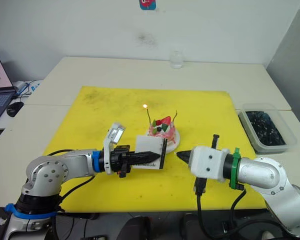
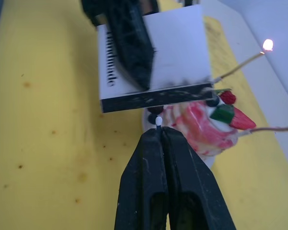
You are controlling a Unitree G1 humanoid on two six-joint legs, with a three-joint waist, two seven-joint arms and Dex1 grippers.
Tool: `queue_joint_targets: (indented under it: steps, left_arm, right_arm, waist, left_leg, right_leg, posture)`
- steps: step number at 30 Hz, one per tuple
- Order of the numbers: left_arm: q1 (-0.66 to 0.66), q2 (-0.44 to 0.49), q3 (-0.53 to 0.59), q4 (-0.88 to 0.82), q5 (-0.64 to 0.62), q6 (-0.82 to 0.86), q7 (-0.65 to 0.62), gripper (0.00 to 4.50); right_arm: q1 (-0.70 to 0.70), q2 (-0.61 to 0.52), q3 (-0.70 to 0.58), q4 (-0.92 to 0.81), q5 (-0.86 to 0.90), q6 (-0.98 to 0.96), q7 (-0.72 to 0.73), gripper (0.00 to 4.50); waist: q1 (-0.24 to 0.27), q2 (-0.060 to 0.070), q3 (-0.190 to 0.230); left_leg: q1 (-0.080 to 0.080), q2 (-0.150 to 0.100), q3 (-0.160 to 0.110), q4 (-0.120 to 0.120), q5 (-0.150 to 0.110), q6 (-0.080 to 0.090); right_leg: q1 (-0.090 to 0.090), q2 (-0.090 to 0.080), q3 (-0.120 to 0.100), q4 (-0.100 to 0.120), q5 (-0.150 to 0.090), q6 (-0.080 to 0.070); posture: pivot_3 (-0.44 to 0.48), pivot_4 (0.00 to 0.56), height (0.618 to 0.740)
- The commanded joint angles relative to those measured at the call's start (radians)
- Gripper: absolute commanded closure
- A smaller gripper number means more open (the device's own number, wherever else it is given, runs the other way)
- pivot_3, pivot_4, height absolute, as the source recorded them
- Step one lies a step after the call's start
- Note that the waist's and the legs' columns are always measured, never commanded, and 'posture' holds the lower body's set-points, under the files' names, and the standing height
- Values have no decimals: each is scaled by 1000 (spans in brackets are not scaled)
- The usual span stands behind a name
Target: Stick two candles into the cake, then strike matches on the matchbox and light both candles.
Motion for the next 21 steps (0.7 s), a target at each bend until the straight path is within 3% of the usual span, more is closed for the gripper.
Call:
queue_joint_targets:
  steps: [1,8,21]
  left_arm:
    - [-20,-10,22,-15,-6,-12,14,4500]
    - [-20,-23,23,-18,-7,-13,29,4500]
    - [-10,-25,26,-32,-18,-10,44,4500]
  right_arm:
    - [-51,10,40,4,-40,-28,8,4477]
    - [-114,50,119,66,-116,-47,16,4477]
    - [-100,81,150,79,-162,-80,47,4477]
  waist:
    - [0,0,0]
    - [0,0,0]
    - [0,0,0]
  left_leg:
    - [0,0,0,0,0,0]
    - [0,0,0,0,0,0]
    - [0,0,0,1,0,0]
  right_leg:
    - [0,0,0,0,0,0]
    - [0,0,0,1,0,0]
    - [0,0,0,1,0,0]
  posture:
    - [0,150,740]
    - [0,150,740]
    - [0,150,740]
